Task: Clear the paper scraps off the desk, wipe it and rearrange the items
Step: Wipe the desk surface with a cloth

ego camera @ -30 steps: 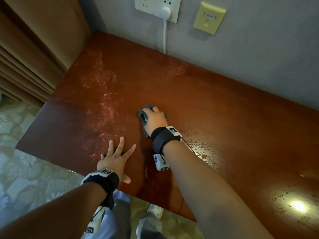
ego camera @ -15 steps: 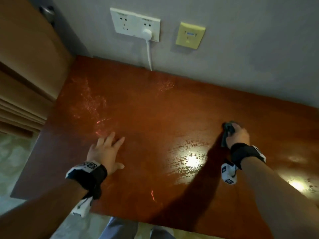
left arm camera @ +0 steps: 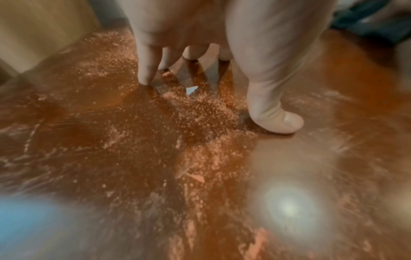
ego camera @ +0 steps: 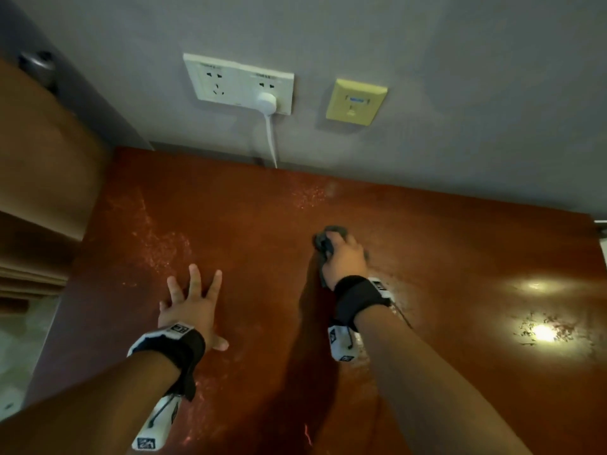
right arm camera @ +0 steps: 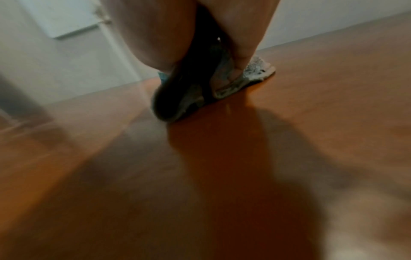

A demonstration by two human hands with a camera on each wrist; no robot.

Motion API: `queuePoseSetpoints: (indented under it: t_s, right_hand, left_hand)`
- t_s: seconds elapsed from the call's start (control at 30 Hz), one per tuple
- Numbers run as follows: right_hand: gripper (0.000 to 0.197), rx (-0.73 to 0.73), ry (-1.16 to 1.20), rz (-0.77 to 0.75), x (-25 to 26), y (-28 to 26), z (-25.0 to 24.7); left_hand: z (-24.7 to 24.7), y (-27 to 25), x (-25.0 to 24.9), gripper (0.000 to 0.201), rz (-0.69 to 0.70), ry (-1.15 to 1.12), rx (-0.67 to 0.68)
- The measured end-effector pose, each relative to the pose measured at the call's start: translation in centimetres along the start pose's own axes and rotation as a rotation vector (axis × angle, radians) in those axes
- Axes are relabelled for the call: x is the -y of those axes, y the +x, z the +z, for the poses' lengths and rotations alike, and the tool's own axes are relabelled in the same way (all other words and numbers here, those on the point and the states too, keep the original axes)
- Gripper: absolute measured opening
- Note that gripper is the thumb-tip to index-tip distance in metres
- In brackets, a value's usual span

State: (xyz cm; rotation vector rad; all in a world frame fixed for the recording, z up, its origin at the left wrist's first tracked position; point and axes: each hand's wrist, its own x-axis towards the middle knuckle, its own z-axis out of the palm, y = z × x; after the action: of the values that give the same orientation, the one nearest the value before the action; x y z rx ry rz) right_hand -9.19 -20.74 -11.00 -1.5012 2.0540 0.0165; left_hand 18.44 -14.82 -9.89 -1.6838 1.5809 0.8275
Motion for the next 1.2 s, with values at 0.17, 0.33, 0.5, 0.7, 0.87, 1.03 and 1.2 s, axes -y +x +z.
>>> queuePoseSetpoints:
  t_s: [0.17, 0.33, 0.5, 0.7, 0.87, 1.03, 1.2]
  right_hand:
    - [0.059, 0.116, 0.001, -0.258, 8.2, -1.2, 4.8]
    - [0.059, 0.148, 0.005, -0.306, 9.9, -1.5, 6.2]
    - [0.057, 0.022, 0.034, -0.136, 5.3, 0.5, 3.1]
    - [0.054, -0.190, 0.078, 0.239, -5.4, 4.5, -4.6]
    - [0.051, -0.242, 0.092, 0.367, -6.6, 5.7, -5.5]
    - [0.056, -0.187, 0.064, 0.197, -0.7, 6.3, -2.9]
    - [0.058, -0.022, 0.018, -0.104, 9.7, 4.2, 2.1]
  left_hand:
    - [0.0, 0.1, 0.0, 0.137, 0.007, -0.001, 0.040]
    - [-0.4, 0.1, -0.2, 0.136, 0.003, 0.039, 0.053]
    - [-0.3, 0.1, -0.2, 0.136, 0.007, 0.034, 0.064]
    - [-0.2, 0.4, -0.2, 0.137, 0.018, 0.022, 0.065]
    - [0.0, 0.7, 0.3, 0.137, 0.041, 0.023, 0.062]
    - [0.0, 0.7, 0.5, 0.138, 0.051, 0.014, 0.065]
    - [-0.4, 0.8, 0.2, 0.139, 0.050, 0.005, 0.084]
